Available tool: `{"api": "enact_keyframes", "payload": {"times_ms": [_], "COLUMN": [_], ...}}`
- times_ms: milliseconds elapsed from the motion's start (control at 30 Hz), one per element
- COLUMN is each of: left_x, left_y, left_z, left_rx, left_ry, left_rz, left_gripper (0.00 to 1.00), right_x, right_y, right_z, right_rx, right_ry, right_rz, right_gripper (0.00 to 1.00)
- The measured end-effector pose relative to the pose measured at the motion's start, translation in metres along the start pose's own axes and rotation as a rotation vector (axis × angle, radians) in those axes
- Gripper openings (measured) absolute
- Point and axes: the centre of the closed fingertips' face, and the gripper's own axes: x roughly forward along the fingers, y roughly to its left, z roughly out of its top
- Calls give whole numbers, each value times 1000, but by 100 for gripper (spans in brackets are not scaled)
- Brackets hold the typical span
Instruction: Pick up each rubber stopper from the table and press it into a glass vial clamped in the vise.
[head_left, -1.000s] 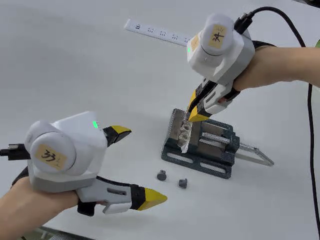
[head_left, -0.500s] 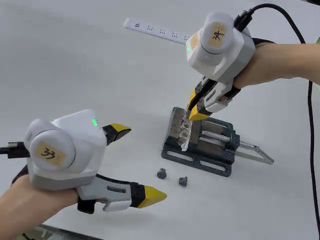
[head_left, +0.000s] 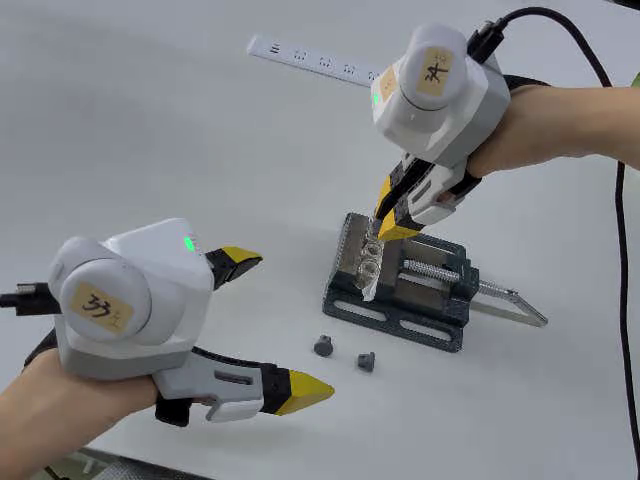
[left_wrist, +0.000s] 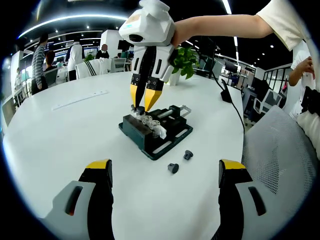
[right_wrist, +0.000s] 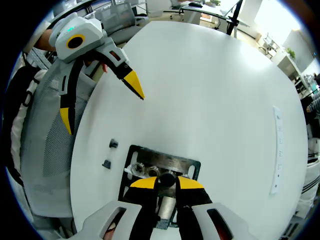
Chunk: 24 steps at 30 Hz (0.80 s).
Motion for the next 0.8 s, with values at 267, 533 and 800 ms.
{"api": "enact_keyframes", "payload": {"times_ms": [267,533,800], "left_x": [0,1,0], "left_y": [0,-1,0], "left_z": [1,1,2], "left_rx": [3,4,4], "left_ry": [-1,-1,-4], "left_rz": [1,-2,1], "left_gripper": [86,86,86], "right_x": [-2,-8,-10], "right_y": [1,-4,2], "right_z": [2,-2,0], "right_rx": [-2,-5,-6], "right_ry": [-5,-3,-8], "right_rz": [1,-4,6], "right_gripper": [12,7,3]}}
